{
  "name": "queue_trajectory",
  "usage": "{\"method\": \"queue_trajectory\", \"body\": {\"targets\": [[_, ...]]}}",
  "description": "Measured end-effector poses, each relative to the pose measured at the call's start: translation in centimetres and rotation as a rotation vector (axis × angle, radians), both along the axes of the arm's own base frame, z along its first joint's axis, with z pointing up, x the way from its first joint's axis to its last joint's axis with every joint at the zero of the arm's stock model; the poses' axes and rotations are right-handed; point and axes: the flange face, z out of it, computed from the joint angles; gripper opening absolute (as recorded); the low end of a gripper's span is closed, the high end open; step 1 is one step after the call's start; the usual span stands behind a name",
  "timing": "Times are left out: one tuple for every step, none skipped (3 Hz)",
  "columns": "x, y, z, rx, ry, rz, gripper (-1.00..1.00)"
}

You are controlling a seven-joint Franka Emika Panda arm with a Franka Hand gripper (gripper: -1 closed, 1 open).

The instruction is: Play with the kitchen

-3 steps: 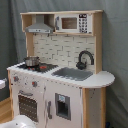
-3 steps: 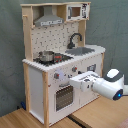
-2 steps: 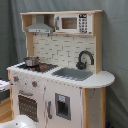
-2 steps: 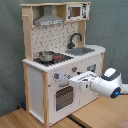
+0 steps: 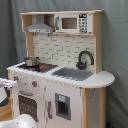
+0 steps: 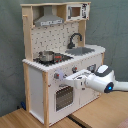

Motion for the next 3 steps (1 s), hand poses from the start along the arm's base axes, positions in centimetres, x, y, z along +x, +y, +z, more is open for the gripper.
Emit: {"method": "queue_trajectory", "body": {"targets": [[1.7, 0.6, -1.2, -0.014, 0.035, 0.027, 1.0], [3.2, 2.4, -1.5, -0.017, 0.038, 0.047, 1.0], [5.4, 3.4, -1.6, -0.013, 0.039, 0.045, 1.0]]}}
